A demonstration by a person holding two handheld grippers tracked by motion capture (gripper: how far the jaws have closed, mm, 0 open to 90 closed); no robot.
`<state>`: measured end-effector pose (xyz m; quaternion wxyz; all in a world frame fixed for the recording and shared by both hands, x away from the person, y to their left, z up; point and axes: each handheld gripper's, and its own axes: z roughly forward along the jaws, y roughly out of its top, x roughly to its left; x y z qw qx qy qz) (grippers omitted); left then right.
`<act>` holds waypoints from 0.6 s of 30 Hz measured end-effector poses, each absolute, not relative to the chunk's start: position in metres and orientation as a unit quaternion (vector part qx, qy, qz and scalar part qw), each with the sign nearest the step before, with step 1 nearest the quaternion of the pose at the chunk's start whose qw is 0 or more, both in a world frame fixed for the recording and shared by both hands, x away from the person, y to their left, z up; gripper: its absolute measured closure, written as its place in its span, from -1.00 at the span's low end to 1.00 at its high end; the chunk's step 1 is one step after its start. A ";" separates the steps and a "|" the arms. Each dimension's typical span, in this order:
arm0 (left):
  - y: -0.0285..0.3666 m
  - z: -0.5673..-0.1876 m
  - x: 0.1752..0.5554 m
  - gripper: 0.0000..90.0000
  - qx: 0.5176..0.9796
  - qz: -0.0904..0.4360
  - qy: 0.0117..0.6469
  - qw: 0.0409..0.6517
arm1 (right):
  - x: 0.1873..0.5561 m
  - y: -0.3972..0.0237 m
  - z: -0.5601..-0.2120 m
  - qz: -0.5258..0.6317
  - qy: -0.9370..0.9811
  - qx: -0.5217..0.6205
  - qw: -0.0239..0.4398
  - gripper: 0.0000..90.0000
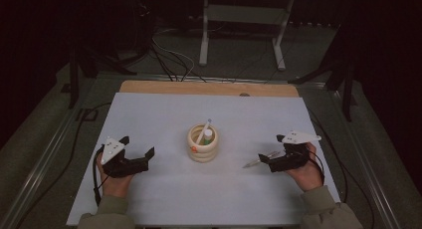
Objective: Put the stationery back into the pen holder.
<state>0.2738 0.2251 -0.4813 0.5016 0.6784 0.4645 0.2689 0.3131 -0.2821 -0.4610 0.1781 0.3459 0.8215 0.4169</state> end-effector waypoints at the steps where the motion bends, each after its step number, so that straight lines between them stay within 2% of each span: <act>1: 0.225 -0.481 0.274 -0.99 0.678 0.269 0.465 0.503 | 0.316 -0.278 -0.462 0.409 0.831 0.336 0.170 -0.99; 18: 0.224 -0.482 0.274 -0.99 0.679 0.266 0.464 0.503 | 0.327 -0.253 -0.476 0.354 0.878 0.295 0.127 -0.99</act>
